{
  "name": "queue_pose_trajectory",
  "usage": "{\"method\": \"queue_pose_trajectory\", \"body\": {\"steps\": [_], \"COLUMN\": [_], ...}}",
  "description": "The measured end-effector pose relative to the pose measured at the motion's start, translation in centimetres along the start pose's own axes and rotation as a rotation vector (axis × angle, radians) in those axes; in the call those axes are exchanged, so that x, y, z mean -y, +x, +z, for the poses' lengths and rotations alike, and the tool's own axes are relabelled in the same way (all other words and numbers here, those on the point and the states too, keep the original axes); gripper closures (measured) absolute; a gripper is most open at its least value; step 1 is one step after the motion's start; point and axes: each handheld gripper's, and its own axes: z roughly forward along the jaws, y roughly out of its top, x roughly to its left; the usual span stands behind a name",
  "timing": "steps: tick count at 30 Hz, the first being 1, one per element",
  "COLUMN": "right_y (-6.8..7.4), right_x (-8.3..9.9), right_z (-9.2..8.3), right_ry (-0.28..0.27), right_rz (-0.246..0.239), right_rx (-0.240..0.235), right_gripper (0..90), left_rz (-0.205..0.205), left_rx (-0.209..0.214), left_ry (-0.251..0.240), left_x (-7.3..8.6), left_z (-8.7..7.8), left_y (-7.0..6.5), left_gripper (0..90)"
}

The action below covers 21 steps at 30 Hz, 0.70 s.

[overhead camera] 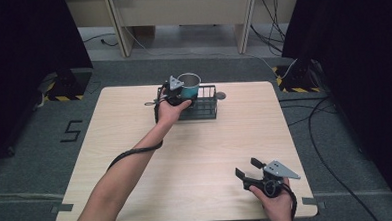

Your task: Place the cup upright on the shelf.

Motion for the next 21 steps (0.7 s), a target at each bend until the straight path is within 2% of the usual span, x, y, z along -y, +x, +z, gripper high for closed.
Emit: {"method": "queue_pose_trajectory", "body": {"steps": [7, 21], "right_y": [0.01, 0.01], "right_x": [0.0, 0.0], "right_z": [0.0, 0.0], "right_ry": [0.0, 0.001], "right_rz": [-0.001, -0.002], "right_rx": [-0.001, -0.002], "right_gripper": [22.0, 21.9], "left_rz": [-0.012, 0.027], "left_rx": [0.0, -0.02], "left_ry": [0.011, 0.043], "left_x": [0.17, 0.13], "left_z": [0.16, 0.37], "left_y": [-0.02, -0.17], "left_gripper": [18.6, 18.2]}}
